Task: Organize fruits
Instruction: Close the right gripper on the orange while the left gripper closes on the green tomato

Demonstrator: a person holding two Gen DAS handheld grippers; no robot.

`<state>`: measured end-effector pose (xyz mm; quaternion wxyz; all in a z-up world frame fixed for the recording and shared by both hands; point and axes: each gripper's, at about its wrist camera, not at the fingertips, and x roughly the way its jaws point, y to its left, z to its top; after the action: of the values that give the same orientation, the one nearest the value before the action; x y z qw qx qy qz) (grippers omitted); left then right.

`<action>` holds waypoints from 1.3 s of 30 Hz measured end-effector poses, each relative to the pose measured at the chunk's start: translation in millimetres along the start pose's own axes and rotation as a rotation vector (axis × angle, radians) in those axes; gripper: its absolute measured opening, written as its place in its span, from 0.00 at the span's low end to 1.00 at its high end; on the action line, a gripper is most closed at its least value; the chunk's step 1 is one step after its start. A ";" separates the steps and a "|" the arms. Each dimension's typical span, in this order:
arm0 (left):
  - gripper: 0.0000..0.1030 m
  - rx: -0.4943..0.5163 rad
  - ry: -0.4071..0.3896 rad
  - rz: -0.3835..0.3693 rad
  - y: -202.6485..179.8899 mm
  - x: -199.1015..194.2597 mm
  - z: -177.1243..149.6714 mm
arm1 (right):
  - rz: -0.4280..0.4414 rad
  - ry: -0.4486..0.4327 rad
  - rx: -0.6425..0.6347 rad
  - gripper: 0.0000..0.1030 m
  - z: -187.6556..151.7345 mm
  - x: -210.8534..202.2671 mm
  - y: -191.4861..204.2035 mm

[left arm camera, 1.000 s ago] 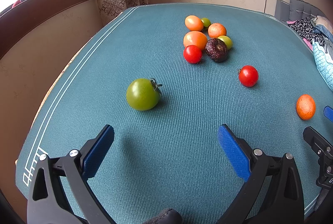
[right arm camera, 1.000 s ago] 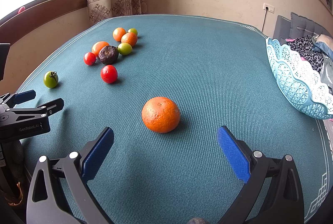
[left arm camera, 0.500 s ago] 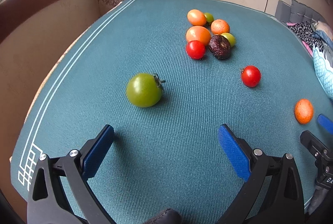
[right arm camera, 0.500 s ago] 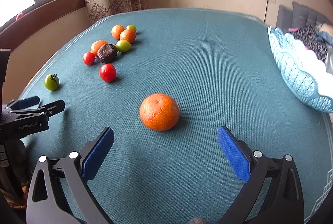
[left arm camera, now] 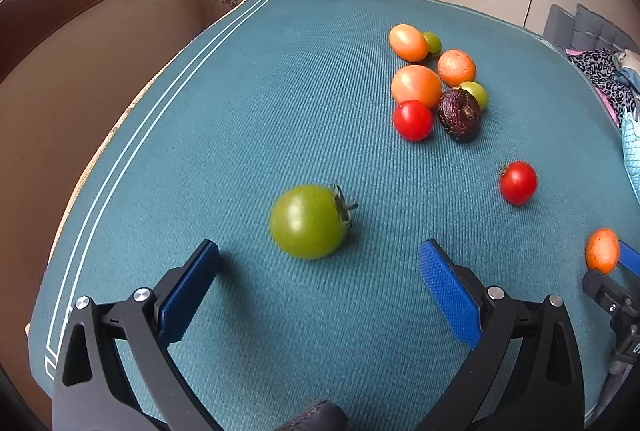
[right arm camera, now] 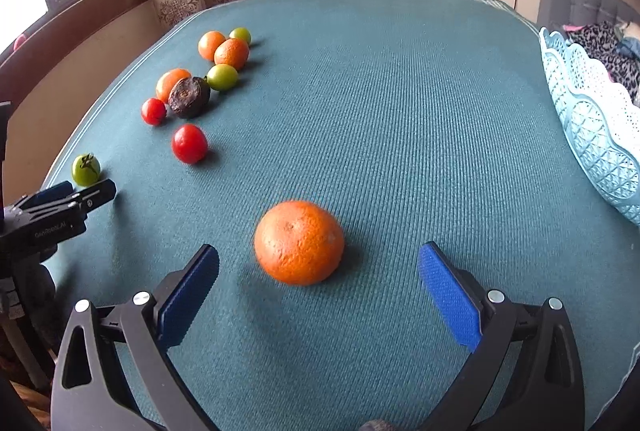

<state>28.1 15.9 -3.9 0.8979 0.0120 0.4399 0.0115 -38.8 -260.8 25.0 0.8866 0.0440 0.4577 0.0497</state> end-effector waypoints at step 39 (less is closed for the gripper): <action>0.77 0.093 -0.012 -0.021 -7.6 -3.2 12.3 | 0.040 -0.041 -0.038 0.39 1.7 -3.4 5.0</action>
<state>35.9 8.2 6.0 0.8990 0.0491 0.4347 -0.0186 -39.5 -256.3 29.3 0.8954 0.0374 0.4372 0.0752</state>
